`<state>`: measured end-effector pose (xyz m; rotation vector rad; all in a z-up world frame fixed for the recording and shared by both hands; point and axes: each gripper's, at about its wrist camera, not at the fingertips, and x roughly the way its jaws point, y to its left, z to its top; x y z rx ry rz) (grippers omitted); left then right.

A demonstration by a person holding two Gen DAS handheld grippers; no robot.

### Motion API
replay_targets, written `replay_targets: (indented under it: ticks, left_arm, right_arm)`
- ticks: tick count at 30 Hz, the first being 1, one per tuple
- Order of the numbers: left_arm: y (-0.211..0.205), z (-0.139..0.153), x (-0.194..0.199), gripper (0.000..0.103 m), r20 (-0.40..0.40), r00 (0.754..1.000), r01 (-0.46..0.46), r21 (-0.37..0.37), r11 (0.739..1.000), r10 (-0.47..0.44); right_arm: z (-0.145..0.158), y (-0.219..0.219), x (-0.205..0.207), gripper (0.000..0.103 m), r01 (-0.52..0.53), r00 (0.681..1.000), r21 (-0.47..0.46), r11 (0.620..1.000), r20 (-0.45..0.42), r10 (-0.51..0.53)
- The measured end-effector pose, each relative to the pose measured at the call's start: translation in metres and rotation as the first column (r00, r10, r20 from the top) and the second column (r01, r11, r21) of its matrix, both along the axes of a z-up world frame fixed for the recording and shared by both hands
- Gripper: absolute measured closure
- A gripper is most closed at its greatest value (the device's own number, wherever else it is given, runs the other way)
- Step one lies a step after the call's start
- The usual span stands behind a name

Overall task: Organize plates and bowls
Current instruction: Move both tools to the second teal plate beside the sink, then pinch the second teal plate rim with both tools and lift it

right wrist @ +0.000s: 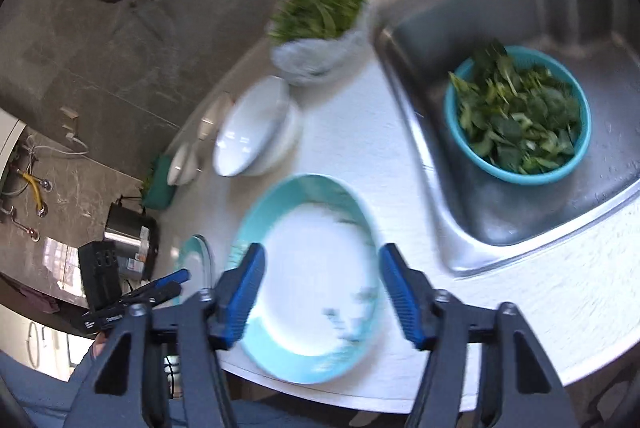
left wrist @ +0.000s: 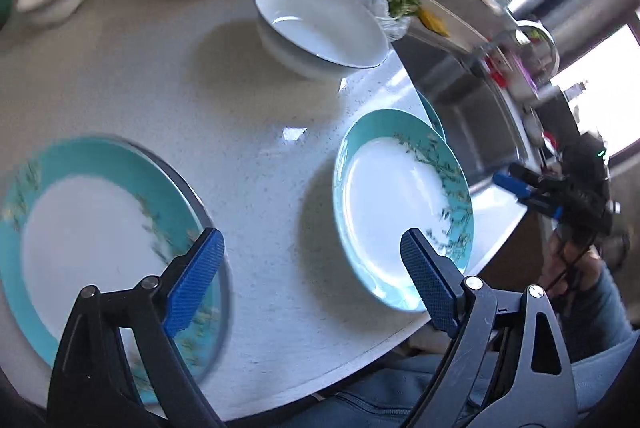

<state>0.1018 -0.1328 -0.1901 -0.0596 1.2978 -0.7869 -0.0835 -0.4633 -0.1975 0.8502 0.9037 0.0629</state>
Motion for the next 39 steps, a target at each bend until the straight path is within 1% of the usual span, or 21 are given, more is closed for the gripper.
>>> replay_targets:
  ticks: [1, 2, 3, 4, 7, 10, 12, 13, 15, 17, 18, 19, 20, 27, 28, 29, 32, 34, 36, 37, 39]
  left_arm:
    - [-0.002, -0.003, -0.007, 0.015, -0.002, 1.000, -0.016, 0.015, 1.000, 0.016]
    - [-0.007, -0.010, -0.011, 0.021, -0.003, 1.000, -0.030, 0.044, 0.999, 0.030]
    - [-0.011, -0.013, -0.015, 0.024, -0.007, 0.999, -0.037, 0.058, 0.998, 0.037]
    - [-0.015, -0.015, -0.019, 0.025, -0.016, 0.999, -0.041, 0.064, 0.997, 0.042]
    - [-0.030, -0.019, -0.029, 0.025, 0.003, 0.999, -0.045, 0.117, 0.992, 0.045]
    - [-0.034, -0.024, -0.036, 0.025, 0.010, 0.998, -0.061, 0.140, 0.988, 0.060]
    - [-0.035, -0.030, -0.036, 0.026, -0.001, 0.997, -0.077, 0.150, 0.986, 0.078]
    - [-0.035, -0.032, -0.036, 0.026, -0.004, 0.997, -0.081, 0.152, 0.985, 0.083]
    - [-0.039, -0.036, -0.037, 0.034, -0.004, 0.997, -0.076, 0.157, 0.985, 0.078]
    - [-0.043, -0.043, -0.035, 0.049, -0.017, 0.996, -0.082, 0.155, 0.985, 0.085]
    - [-0.044, -0.046, -0.035, 0.054, -0.025, 0.996, -0.084, 0.151, 0.985, 0.089]
    - [-0.043, -0.048, -0.034, 0.062, -0.034, 0.995, -0.087, 0.144, 0.986, 0.093]
    - [-0.044, -0.049, -0.032, 0.064, -0.038, 0.995, -0.088, 0.142, 0.986, 0.094]
    - [-0.051, -0.052, -0.022, 0.064, -0.042, 0.995, -0.089, 0.129, 0.988, 0.096]
    - [-0.053, -0.053, -0.020, 0.067, -0.041, 0.995, -0.080, 0.130, 0.988, 0.086]
    - [-0.055, -0.053, -0.019, 0.077, -0.044, 0.996, -0.069, 0.132, 0.989, 0.076]
    - [-0.060, -0.055, -0.018, 0.084, -0.052, 0.997, -0.050, 0.140, 0.989, 0.058]
    - [-0.061, -0.055, -0.019, 0.086, -0.058, 0.997, -0.047, 0.140, 0.989, 0.056]
    - [-0.064, -0.056, -0.020, 0.091, -0.062, 0.997, -0.044, 0.136, 0.990, 0.053]
    - [-0.067, -0.056, -0.021, 0.091, -0.059, 0.997, -0.039, 0.141, 0.989, 0.047]
    - [-0.069, -0.056, -0.021, 0.091, -0.058, 0.997, -0.032, 0.146, 0.989, 0.041]
  right_arm:
    - [-0.005, -0.007, 0.005, 0.047, -0.014, 1.000, 0.018, 1.000, -0.002, 0.014]
    - [-0.010, -0.013, 0.009, 0.047, -0.028, 1.000, 0.035, 0.999, -0.003, 0.028]
    - [-0.015, -0.016, 0.011, 0.047, -0.048, 0.999, 0.055, 0.997, -0.001, 0.048]
    - [-0.019, -0.017, 0.011, 0.048, -0.073, 0.997, 0.072, 0.995, 0.002, 0.073]
    - [-0.030, -0.019, 0.017, 0.048, -0.131, 0.991, 0.104, 0.986, 0.000, 0.132]
    - [-0.041, -0.015, 0.023, 0.051, -0.174, 0.984, 0.126, 0.977, -0.013, 0.177]
    - [-0.044, -0.012, 0.026, 0.053, -0.198, 0.979, 0.133, 0.971, -0.015, 0.202]
    - [-0.046, -0.010, 0.028, 0.056, -0.211, 0.977, 0.139, 0.967, -0.012, 0.215]
    - [-0.050, -0.009, 0.033, 0.060, -0.235, 0.971, 0.144, 0.961, -0.014, 0.240]
    - [-0.056, -0.007, 0.036, 0.062, -0.247, 0.967, 0.145, 0.958, -0.033, 0.254]
    - [-0.059, -0.006, 0.036, 0.062, -0.248, 0.966, 0.152, 0.957, -0.036, 0.256]
    - [-0.060, -0.006, 0.036, 0.063, -0.250, 0.965, 0.157, 0.955, -0.035, 0.259]
    - [-0.061, -0.006, 0.037, 0.063, -0.256, 0.964, 0.158, 0.954, -0.032, 0.264]
    - [-0.063, -0.008, 0.041, 0.064, -0.280, 0.957, 0.167, 0.945, -0.035, 0.289]
    - [-0.064, -0.008, 0.042, 0.065, -0.283, 0.955, 0.166, 0.945, -0.038, 0.293]
    - [-0.064, -0.008, 0.042, 0.067, -0.286, 0.954, 0.164, 0.944, -0.042, 0.296]
    - [-0.067, -0.008, 0.044, 0.071, -0.293, 0.950, 0.166, 0.942, -0.058, 0.306]
    - [-0.068, -0.008, 0.045, 0.073, -0.300, 0.947, 0.164, 0.940, -0.067, 0.314]
    - [-0.070, -0.006, 0.045, 0.079, -0.303, 0.944, 0.163, 0.939, -0.085, 0.319]
    - [-0.071, -0.006, 0.046, 0.087, -0.306, 0.942, 0.160, 0.938, -0.089, 0.322]
    - [-0.070, -0.004, 0.047, 0.092, -0.308, 0.941, 0.151, 0.939, -0.096, 0.324]
